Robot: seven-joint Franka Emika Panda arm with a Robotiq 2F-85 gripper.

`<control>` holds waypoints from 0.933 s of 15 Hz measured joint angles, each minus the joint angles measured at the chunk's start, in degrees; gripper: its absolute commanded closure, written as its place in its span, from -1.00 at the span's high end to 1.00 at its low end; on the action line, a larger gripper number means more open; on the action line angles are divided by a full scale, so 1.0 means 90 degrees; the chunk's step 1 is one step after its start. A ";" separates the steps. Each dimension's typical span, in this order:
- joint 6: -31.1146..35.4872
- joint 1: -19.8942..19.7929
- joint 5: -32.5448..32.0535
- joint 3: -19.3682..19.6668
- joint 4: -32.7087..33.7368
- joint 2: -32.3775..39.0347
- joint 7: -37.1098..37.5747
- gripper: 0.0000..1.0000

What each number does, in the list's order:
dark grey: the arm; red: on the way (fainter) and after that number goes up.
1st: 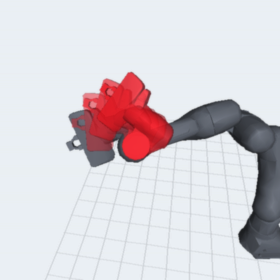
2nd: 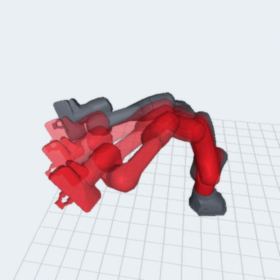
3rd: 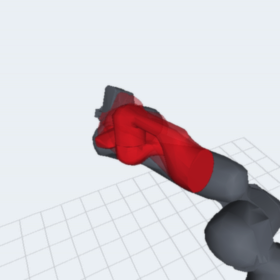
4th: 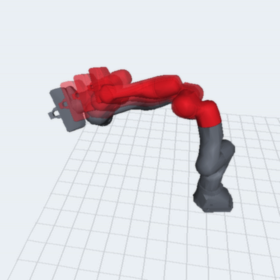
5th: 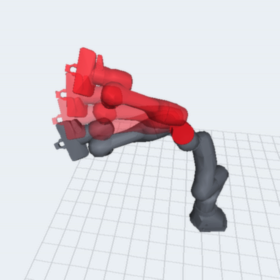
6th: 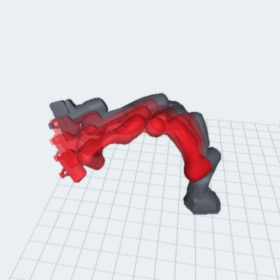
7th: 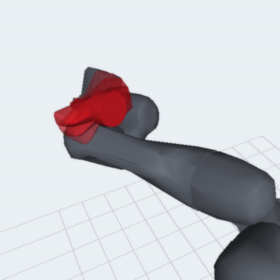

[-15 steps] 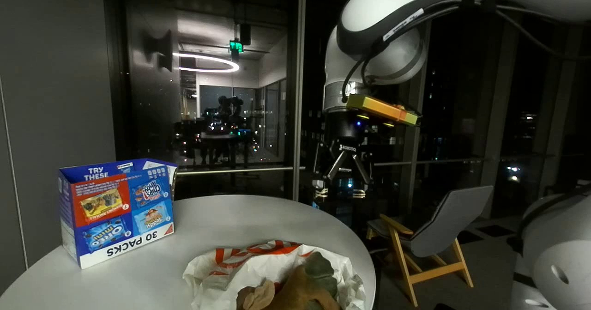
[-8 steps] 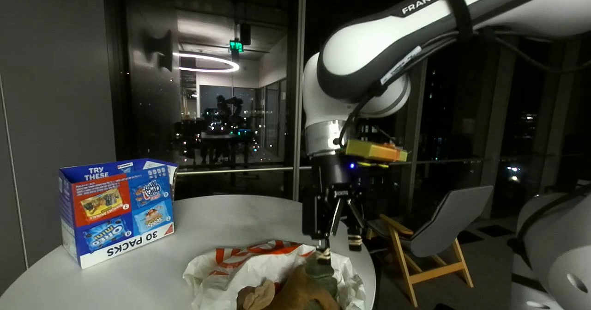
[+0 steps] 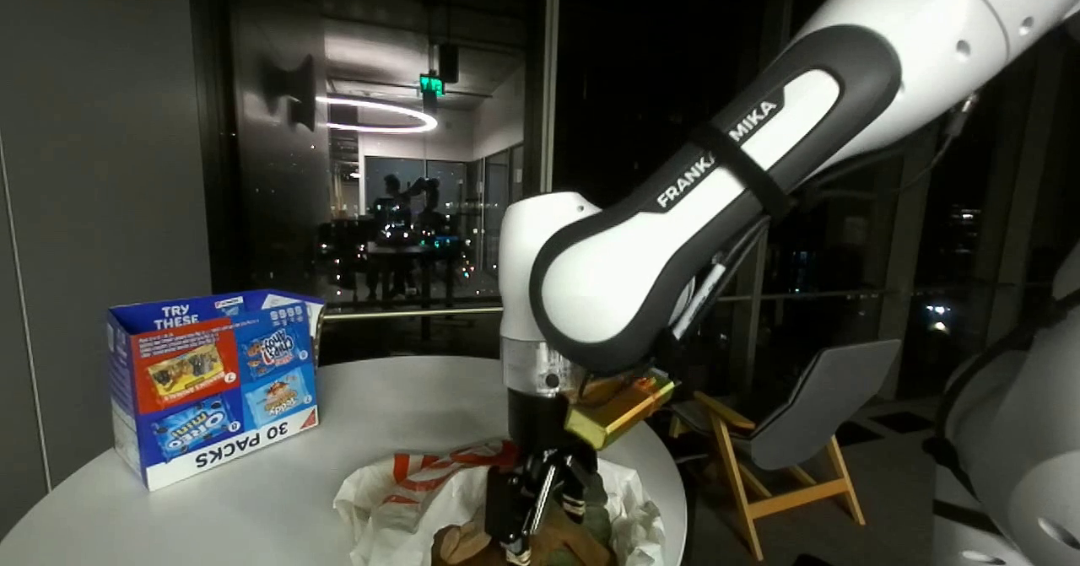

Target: Remove the radish, moose and eraser from the plastic bag and place them on the table.

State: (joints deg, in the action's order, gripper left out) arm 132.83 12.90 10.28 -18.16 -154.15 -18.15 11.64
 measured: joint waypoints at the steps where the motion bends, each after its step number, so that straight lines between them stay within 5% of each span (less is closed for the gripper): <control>1: 0.0289 -0.0082 -0.0447 -0.0076 0.0000 0.0183 0.0340 1.00; 2: 0.0462 -0.0154 -0.0820 -0.0127 0.0007 0.0339 0.0637 0.50; 3: 0.0568 -0.0205 -0.1117 -0.0152 0.0019 0.0487 0.0866 0.48; 11: 0.0580 -0.0285 -0.2031 -0.0141 0.0297 0.0822 0.2093 -0.72; 14: 0.0317 -0.0320 -0.2172 -0.0138 0.0346 0.0559 0.2594 -0.84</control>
State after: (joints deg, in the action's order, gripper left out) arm 135.68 10.02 -9.26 -19.40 -151.04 -13.12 34.98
